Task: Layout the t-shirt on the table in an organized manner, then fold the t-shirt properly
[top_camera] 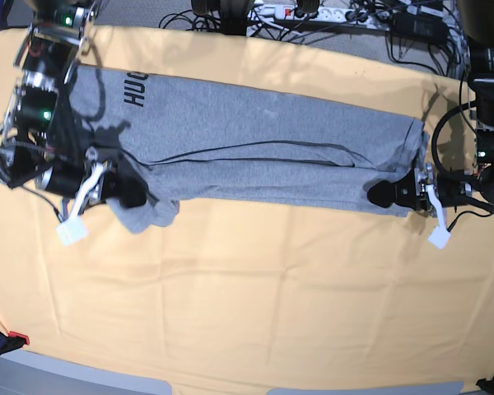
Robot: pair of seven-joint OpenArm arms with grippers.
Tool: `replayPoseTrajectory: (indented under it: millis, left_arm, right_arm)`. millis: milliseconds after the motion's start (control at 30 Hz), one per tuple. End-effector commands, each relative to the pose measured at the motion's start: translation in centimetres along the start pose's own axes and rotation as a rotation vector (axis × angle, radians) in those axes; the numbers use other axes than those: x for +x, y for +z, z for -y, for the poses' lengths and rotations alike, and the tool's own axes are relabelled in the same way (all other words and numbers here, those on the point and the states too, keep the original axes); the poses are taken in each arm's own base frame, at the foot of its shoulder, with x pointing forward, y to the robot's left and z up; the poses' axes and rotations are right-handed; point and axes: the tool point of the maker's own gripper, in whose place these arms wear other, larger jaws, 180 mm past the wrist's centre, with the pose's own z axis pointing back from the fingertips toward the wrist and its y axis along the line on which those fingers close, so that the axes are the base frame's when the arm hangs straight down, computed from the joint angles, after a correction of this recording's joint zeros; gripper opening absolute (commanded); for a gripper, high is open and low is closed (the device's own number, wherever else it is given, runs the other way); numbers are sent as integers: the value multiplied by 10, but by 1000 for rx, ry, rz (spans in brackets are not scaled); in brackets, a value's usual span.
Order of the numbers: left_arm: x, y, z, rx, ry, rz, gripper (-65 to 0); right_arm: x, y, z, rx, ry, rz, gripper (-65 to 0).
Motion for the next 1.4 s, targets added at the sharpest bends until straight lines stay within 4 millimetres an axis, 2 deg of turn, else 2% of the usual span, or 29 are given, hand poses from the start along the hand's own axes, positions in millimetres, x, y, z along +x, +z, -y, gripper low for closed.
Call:
replayPoseTrajectory:
  millis: [0,200,367,600,800,867,1000,1067,1200,1367]
  left_arm:
    - [1,9,-6,42,-19,-27,-175]
    - [1,9,-6,43,-19,-27,-175]
    - [1,9,-6,43,-19,-27,-175]
    - [2,9,-6,43,-19,-21,-175]
    - [8,11,-4,43,-28,-10,-175]
    - [14,14,-4,43,-30,14,-175]
    - [33,30,-2,45,-38,100,-175]
    - [43,41,-3,50,-38,153,-175]
    - [63,70,-4,64,-42,270,-175]
    - [72,110,-9,120,-49,347,-175]
  right_arm:
    - [15,8,-8,6,55,46,-650]
    - [-10,21,-43,-7,142,-1,-650]
    - [-36,28,-57,-6,140,-51,-650]
    - [-65,43,-51,-33,123,-151,-650]
    - [-74,58,-30,-118,165,-244,-650]
    - [-78,61,-23,-155,174,-275,-576]
    - [-90,66,-8,-220,170,-335,-378]
    - [-96,70,0,-253,168,-366,-326]
    - [-89,76,0,-249,195,-367,-323]
    - [-50,83,-29,-172,312,-270,-323]
